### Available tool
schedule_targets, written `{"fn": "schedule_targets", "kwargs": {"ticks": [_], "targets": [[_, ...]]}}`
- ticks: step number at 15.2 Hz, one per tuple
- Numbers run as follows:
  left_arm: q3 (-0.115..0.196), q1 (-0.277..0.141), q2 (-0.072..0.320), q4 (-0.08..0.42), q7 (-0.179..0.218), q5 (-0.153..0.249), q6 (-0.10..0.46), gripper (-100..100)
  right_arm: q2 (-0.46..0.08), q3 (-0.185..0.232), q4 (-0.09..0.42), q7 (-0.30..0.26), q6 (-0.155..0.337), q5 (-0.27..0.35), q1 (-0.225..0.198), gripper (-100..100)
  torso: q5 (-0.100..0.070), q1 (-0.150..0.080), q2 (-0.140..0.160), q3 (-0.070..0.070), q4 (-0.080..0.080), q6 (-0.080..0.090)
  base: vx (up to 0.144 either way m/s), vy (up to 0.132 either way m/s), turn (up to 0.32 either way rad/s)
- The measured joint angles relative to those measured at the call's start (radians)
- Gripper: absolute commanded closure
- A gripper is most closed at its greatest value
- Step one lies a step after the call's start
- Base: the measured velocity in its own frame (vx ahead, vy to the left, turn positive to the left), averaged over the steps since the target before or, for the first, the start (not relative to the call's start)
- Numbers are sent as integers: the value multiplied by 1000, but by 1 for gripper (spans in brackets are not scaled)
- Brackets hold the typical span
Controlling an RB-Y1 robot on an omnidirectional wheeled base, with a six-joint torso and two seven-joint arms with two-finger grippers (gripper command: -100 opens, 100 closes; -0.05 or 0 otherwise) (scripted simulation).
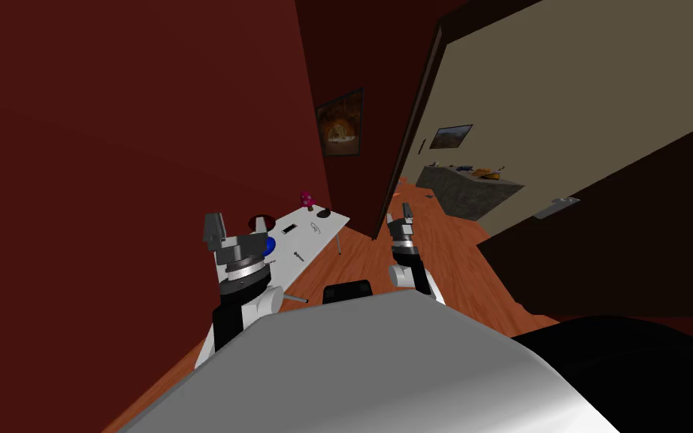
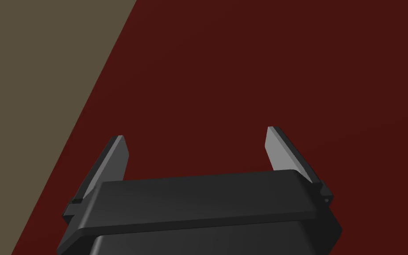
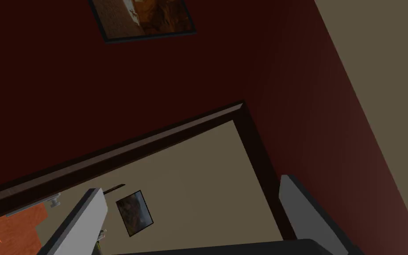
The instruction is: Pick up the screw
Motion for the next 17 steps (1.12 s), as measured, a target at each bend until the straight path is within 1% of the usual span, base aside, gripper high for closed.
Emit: {"fn": "schedule_targets", "kwargs": {"ticks": [2, 4, 7, 9, 11, 16, 17], "targets": [[-1, 0, 30, 12, -3, 6, 11, -100, 0, 0, 0, 0, 0, 0, 0, 0, 0, 0, 0, 0, 0, 0, 1, 0, -28], [-1, -6, 62, 20, -10, 15, 40, -100, 0, 0, 0, 0, 0, 0, 0, 0, 0, 0, 0, 0, 0, 0, 2, 1, -32], [1, -16, 98, 39, -18, 29, 83, -100, 0, 0, 0, 0, 0, 0, 0, 0, 0, 0, 0, 0, 0, 0, 3, 1, -29], [-2, -21, 117, 44, -27, 37, 119, -100, 0, 0, 0, 0, 0, 0, 0, 0, 0, 0, 0, 0, 0, 0, 3, 1, -34], [3, -30, 142, 53, -32, 52, 159, -100, 0, 0, 0, 0, 0, 0, 0, 0, 0, 0, 0, 0, 0, 0, 3, 1, -38], [9, -56, 205, 104, -51, 88, 253, -100, 0, 0, 0, 0, 0, 0, 0, 0, 0, 1, -1, 0, 0, 0, 3, 1, -44], [8, -54, 214, 108, -55, 94, 272, -100, 0, 0, 0, 0, 0, 0, 0, 0, 0, 0, 0, 0, 0, 0, 0, 0, 0]]}}
